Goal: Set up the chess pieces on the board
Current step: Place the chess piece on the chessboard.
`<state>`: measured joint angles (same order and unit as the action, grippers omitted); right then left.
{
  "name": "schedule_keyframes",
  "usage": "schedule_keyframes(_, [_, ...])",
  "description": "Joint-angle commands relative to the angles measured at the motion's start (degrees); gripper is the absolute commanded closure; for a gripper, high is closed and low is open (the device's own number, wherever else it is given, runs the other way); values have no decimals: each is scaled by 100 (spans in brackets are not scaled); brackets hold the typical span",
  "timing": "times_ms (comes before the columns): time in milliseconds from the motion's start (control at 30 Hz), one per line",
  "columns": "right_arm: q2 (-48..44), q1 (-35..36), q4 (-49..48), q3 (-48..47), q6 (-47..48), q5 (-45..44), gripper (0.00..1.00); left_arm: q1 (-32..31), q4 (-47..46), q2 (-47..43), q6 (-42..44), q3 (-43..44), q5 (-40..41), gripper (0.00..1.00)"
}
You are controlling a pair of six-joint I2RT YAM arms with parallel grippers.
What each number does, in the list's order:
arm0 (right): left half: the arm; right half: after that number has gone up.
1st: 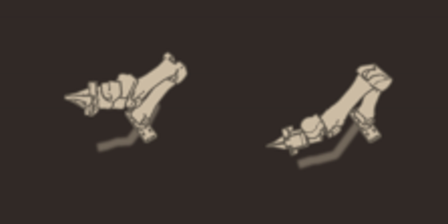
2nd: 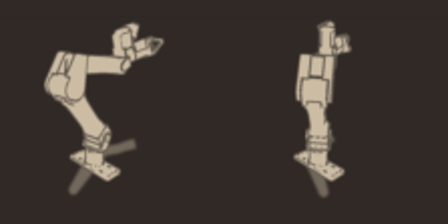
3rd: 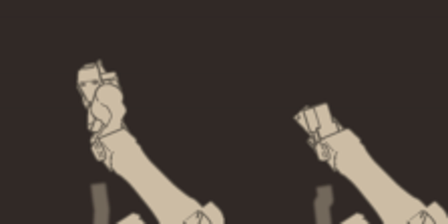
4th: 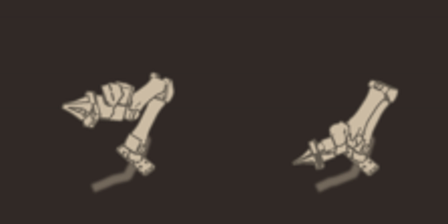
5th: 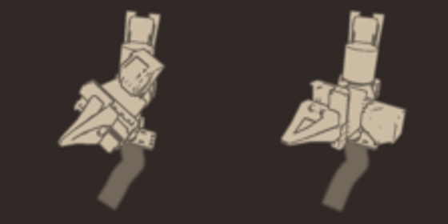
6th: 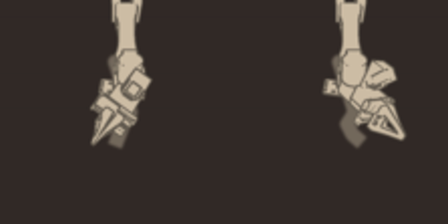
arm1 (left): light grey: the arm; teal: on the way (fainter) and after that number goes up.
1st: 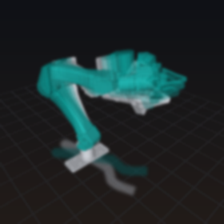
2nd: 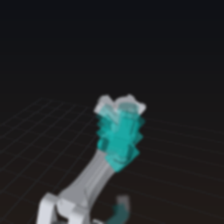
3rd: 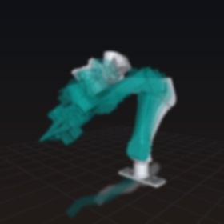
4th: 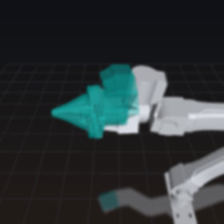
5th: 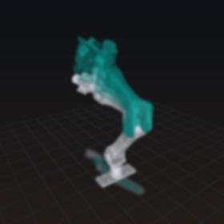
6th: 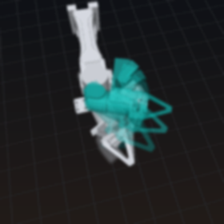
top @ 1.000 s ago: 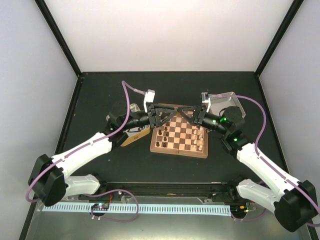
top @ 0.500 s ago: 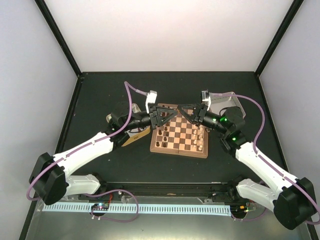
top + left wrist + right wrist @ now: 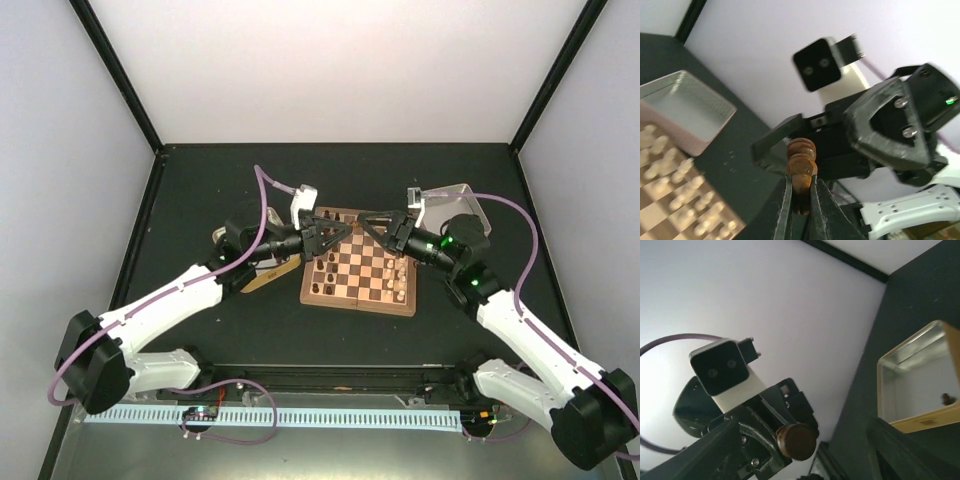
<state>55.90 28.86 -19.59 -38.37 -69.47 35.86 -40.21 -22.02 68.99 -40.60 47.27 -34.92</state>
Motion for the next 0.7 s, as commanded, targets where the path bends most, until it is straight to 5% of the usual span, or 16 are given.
schedule_keyframes(0, [-473, -29, 1479, -177, 1160, -944, 29, -22, 2368, -217, 1111, 544, 564, 98])
schedule_keyframes(200, [-877, -39, 3030, -215, 2041, -2366, 26, -18, 5441, 229, 2003, 1468, 1682, 98])
schedule_keyframes(400, [-948, -47, 3454, -108, 2389, -2789, 26, -19, 8045, 1774, 2301, 2761, 2612, 99])
schedule_keyframes(667, [-922, -47, 3516, -10, 2535, -2864, 25, -44, 8686, 3043, 2299, 3671, 2909, 98])
